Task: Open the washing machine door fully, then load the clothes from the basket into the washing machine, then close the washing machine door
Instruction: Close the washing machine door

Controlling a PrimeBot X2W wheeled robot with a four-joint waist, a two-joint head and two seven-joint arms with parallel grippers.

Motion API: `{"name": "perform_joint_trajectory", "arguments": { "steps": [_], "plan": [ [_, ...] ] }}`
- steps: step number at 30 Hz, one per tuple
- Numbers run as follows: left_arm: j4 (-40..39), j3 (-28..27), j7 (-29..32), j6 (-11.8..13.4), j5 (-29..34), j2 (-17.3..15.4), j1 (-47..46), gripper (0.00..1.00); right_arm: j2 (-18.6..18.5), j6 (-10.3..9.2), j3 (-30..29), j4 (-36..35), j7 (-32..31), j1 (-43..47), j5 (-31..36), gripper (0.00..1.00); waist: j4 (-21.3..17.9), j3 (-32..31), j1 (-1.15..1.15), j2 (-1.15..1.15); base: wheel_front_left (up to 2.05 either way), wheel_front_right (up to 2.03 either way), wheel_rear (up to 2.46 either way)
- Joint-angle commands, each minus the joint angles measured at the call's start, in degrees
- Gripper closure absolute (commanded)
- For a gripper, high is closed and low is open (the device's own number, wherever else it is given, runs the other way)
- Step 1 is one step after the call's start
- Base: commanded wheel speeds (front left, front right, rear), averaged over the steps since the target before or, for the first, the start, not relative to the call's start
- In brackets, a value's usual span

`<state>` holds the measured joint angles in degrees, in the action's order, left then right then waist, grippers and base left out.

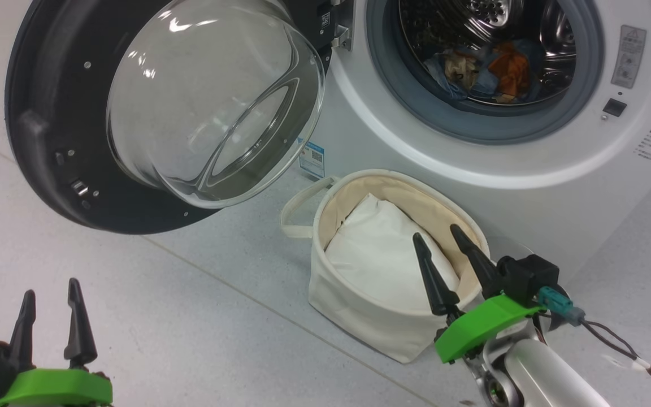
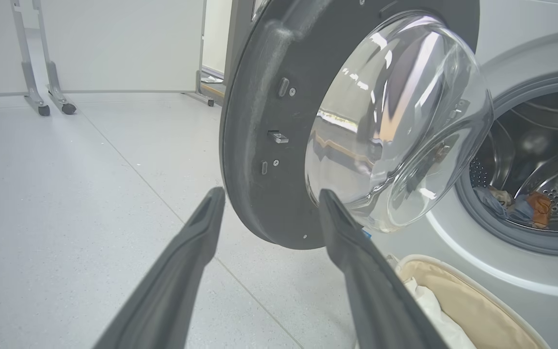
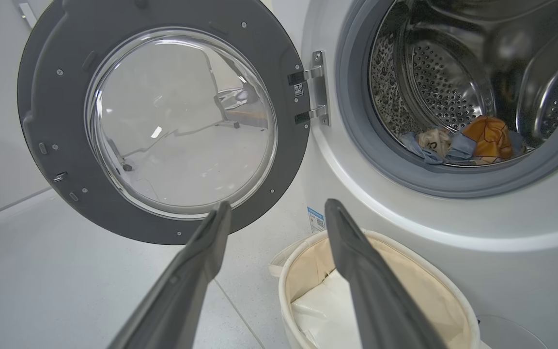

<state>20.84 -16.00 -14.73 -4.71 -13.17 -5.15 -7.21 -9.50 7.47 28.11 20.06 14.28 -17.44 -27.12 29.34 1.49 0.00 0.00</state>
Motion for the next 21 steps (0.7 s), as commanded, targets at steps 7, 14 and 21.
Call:
{"name": "perform_joint_trajectory", "arguments": {
  "steps": [7, 14, 21],
  "plan": [
    [-2.60, -2.86, -0.27, -0.84, 1.35, -0.18, -1.12, 0.00, -0.21, 0.02, 1.15, -1.09, 0.72, -2.50, -0.86, 0.00, 0.09, 0.03, 0.00, 0.00, 0.00, 0.00, 0.00],
    [-2.47, -3.47, -0.27, -1.17, 1.79, 0.01, -1.31, 0.00, -0.22, 0.02, 0.94, -1.36, 0.72, -2.34, -0.61, 0.00, 0.12, 0.06, 0.00, 0.00, 0.00, 0.00, 0.00],
    [-2.79, -3.95, -0.27, -1.55, 1.83, 0.44, -1.41, 0.00, -0.09, 0.02, 1.31, -1.33, 0.72, -2.49, -0.74, 0.00, 0.23, 0.25, 0.00, 0.00, 0.00, 0.00, 0.00]
  ]
}}
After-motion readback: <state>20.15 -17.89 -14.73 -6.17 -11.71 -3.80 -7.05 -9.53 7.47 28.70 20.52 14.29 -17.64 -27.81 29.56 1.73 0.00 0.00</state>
